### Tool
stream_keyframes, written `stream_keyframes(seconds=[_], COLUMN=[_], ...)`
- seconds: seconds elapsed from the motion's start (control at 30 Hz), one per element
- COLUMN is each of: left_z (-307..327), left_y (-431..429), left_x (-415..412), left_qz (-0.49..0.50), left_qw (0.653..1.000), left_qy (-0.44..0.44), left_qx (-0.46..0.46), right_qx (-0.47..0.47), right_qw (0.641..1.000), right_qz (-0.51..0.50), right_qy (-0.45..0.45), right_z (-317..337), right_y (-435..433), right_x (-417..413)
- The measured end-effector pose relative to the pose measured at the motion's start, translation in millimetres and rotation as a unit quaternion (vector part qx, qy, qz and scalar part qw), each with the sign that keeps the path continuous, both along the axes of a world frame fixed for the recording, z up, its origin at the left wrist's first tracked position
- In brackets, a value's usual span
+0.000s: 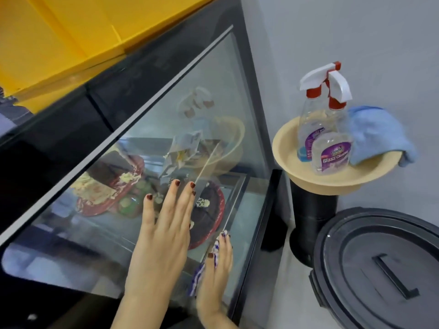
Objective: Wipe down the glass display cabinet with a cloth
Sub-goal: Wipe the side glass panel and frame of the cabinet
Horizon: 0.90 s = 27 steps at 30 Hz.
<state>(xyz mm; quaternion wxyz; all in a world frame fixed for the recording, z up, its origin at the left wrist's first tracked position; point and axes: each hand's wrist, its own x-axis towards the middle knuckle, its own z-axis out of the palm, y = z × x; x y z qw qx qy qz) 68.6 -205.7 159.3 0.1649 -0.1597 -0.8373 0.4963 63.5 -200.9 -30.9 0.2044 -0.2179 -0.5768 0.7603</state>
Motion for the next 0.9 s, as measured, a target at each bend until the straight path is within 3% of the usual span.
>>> stream_keyframes(seconds=[0.07, 0.17, 0.23, 0.3, 0.4, 0.47, 0.53, 0.67, 0.77, 0.9], left_z=[-1, -1, 0, 0, -3, -4, -6, -13, -26, -68], left_y=[0, 0, 0, -1, -1, 2, 4, 7, 4, -4], left_x=[0, -1, -1, -1, -1, 1, 3, 5, 6, 21], left_qz=[-0.008, -0.021, -0.017, -0.004, 0.018, 0.036, 0.054, 0.059, 0.069, 0.11], left_qw=[1.0, 0.999, 0.999, 0.999, 0.999, 0.999, 0.998, 0.997, 0.996, 0.99], left_qy=[0.012, 0.036, 0.038, 0.032, 0.022, 0.018, 0.019, 0.038, 0.043, -0.052], left_qx=[-0.01, -0.011, -0.009, -0.012, -0.019, -0.028, -0.03, -0.012, 0.03, 0.075], right_qx=[-0.001, -0.101, -0.124, -0.055, 0.054, 0.135, 0.242, 0.203, 0.18, 0.261], right_qw=[1.0, 0.983, 0.974, 0.989, 0.998, 0.98, 0.948, 0.978, 0.979, 0.956], right_qz=[-0.005, -0.011, -0.008, -0.032, -0.028, -0.001, 0.014, 0.011, 0.076, 0.123], right_qy=[-0.009, -0.156, -0.192, -0.133, 0.033, 0.147, 0.205, 0.045, -0.059, -0.049], right_z=[-16, -49, -47, -24, 2, -3, -28, -98, -140, -176], right_y=[10, 39, 48, 43, 26, 19, 16, 16, 32, 49], right_x=[-6, -34, -54, -60, -36, -13, 0, 14, 10, 0])
